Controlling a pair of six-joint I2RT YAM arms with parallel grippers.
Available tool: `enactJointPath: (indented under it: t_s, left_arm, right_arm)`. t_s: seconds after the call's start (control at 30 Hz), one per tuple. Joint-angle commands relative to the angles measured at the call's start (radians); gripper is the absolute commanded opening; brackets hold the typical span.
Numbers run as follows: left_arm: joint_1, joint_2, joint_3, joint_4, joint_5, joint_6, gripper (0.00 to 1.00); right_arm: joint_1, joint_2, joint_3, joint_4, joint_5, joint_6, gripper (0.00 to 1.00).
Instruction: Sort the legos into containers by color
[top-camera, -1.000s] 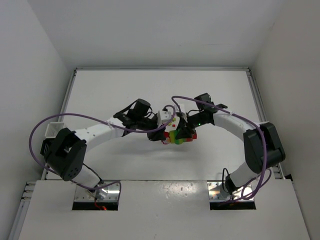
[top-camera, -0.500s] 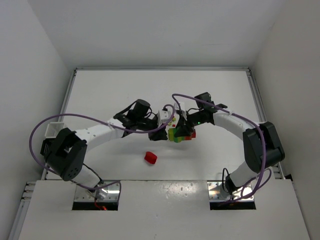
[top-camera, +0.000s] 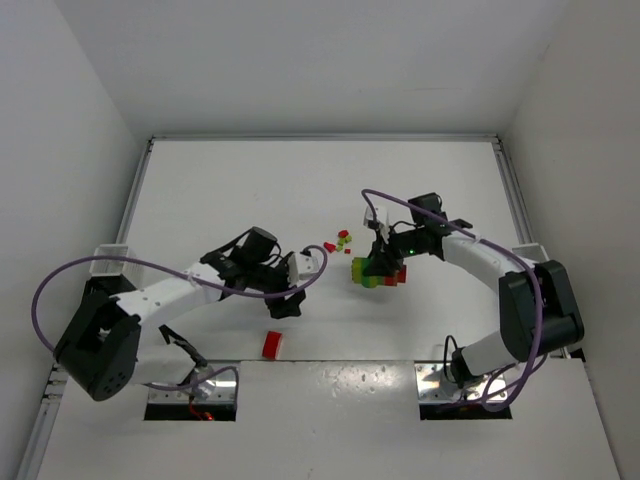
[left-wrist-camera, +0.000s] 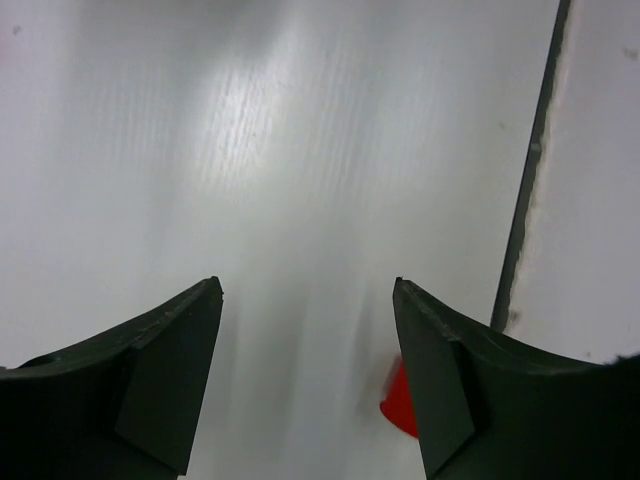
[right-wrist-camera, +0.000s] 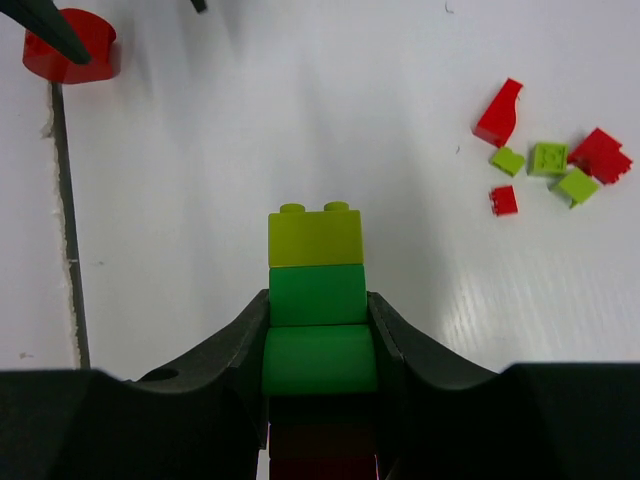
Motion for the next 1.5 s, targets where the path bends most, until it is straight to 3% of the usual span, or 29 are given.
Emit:
enactJointPath:
  t_s: [0.0, 0.1, 0.33, 0.47, 0.77, 0.97, 1.47]
  left_arm:
    - [0.013, -0.089, -0.034, -0.115, -0.016, 0.161, 0.75]
    - [0.013, -0.111, -0.034, -0.115, -0.016, 0.121, 0.75]
    - [0.055, -0.064, -0.015, 0.275, 0.135, -0.227, 0.75]
    - [0.076, 0.012, 0.035, 0.404, 0.165, -0.338, 0.75]
    - [0.112, 0.110, 0.158, 0.415, 0.280, -0.398, 0.72]
    - [0.093, 0.153, 0.195, 0.396, 0.366, -0.357, 0.69]
    - [0.062, 0.165, 0.166, 0.345, 0.457, -0.290, 0.73]
  right_arm:
    - [-0.022, -0.057, -0.026, 0.051, -0.023, 0.037, 0.00]
    - [-0.022, -0.067, -0.037, 0.060, -0.032, 0.057, 0.00]
    - [0.008, -0.045, -0.037, 0.123, -0.153, 0.151, 0.00]
    - [0.040, -0.002, 0.018, 0.096, -0.231, 0.140, 0.00]
    - [0.122, 0.061, 0.095, -0.009, -0.241, 0.034, 0.00]
    - [0.142, 0.102, 0.130, -0.018, -0.241, 0.014, 0.00]
    - [0.151, 0.121, 0.194, -0.046, -0.259, 0.014, 0.00]
